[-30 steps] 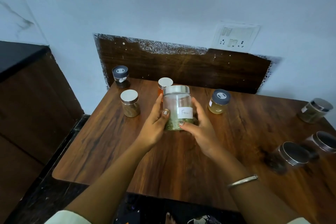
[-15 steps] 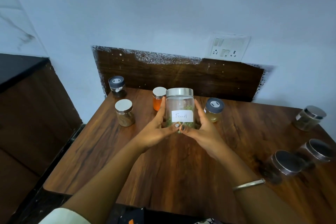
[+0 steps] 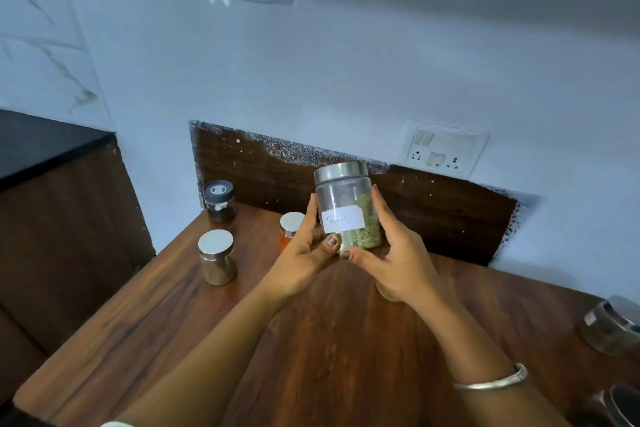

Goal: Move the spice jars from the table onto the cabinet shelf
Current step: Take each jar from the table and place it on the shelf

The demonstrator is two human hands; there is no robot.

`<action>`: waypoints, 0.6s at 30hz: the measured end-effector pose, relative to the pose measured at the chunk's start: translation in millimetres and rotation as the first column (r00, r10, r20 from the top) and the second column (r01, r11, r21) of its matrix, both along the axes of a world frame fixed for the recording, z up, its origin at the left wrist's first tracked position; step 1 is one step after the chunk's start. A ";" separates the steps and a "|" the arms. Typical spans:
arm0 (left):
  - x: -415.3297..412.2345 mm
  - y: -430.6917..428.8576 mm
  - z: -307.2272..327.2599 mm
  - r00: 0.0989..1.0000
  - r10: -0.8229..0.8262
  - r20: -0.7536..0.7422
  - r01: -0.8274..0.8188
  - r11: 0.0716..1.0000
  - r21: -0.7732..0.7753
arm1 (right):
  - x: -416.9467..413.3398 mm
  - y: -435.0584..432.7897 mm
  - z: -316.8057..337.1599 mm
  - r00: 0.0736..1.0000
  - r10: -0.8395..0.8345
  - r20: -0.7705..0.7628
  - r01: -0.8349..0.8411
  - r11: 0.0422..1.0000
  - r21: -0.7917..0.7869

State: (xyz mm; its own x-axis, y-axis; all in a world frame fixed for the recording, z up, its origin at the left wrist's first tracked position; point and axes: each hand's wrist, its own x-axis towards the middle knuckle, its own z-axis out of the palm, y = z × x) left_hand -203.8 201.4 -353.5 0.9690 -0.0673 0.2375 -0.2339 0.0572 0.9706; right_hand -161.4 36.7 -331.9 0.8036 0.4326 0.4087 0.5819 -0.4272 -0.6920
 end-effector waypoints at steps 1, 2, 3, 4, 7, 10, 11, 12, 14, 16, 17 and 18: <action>4.1 -1.1 2.7 1.000 0.015 0.021 -0.015 1.000 0.002 | 5.9 0.7 3.4 0.999 0.015 0.044 -0.014 1.000 -0.009; 7.2 -1.4 5.1 0.999 0.030 0.036 -0.031 1.000 0.005 | 9.8 1.8 6.3 0.998 0.026 0.064 -0.026 1.000 -0.005; 11.8 0.1 8.6 0.998 0.039 0.048 -0.040 0.999 0.016 | 13.8 3.7 9.6 0.997 0.034 0.069 -0.035 0.999 0.016; 17.1 2.8 12.0 0.997 0.039 0.061 -0.041 0.999 0.034 | 16.7 6.0 12.8 0.997 0.038 0.067 -0.041 0.998 0.046; 37.3 15.7 30.4 0.994 0.022 0.105 -0.035 0.992 0.124 | 28.6 15.0 26.6 0.998 0.016 0.057 -0.022 0.992 0.123; 58.9 32.0 61.5 0.985 -0.028 0.168 -0.007 0.979 0.204 | 45.1 25.8 45.8 0.997 -0.037 0.068 0.024 0.983 0.183; 66.5 37.8 73.0 0.982 -0.052 0.184 0.008 0.972 0.233 | 51.9 29.5 52.8 0.996 -0.044 0.083 0.027 0.980 0.197; 72.3 42.9 83.3 0.979 -0.075 0.190 0.023 0.965 0.261 | 57.6 32.5 58.9 0.995 -0.049 0.090 0.029 0.978 0.206; 84.5 53.3 106.0 0.971 -0.104 0.215 0.028 0.944 0.330 | 68.6 39.6 74.5 0.993 -0.065 0.098 0.041 0.973 0.225; 96.5 60.9 127.5 0.958 -0.081 0.276 -0.037 0.918 0.396 | 79.4 46.6 91.2 0.989 -0.072 0.127 0.040 0.970 0.239; 102.1 62.9 136.3 0.949 -0.054 0.311 -0.084 0.906 0.414 | 84.1 49.7 99.1 0.988 -0.078 0.135 0.045 0.970 0.238; 108.8 65.5 146.6 0.936 -0.031 0.350 -0.130 0.895 0.427 | 89.8 53.7 108.8 0.985 -0.091 0.146 0.055 0.970 0.237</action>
State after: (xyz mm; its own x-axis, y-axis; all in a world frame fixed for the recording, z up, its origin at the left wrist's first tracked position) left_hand -95.0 266.9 -206.9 0.8382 -0.1964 0.5087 -0.5437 -0.3736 0.7516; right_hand -71.6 90.4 -223.1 0.7486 0.2542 0.6124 0.6628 -0.3114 -0.6810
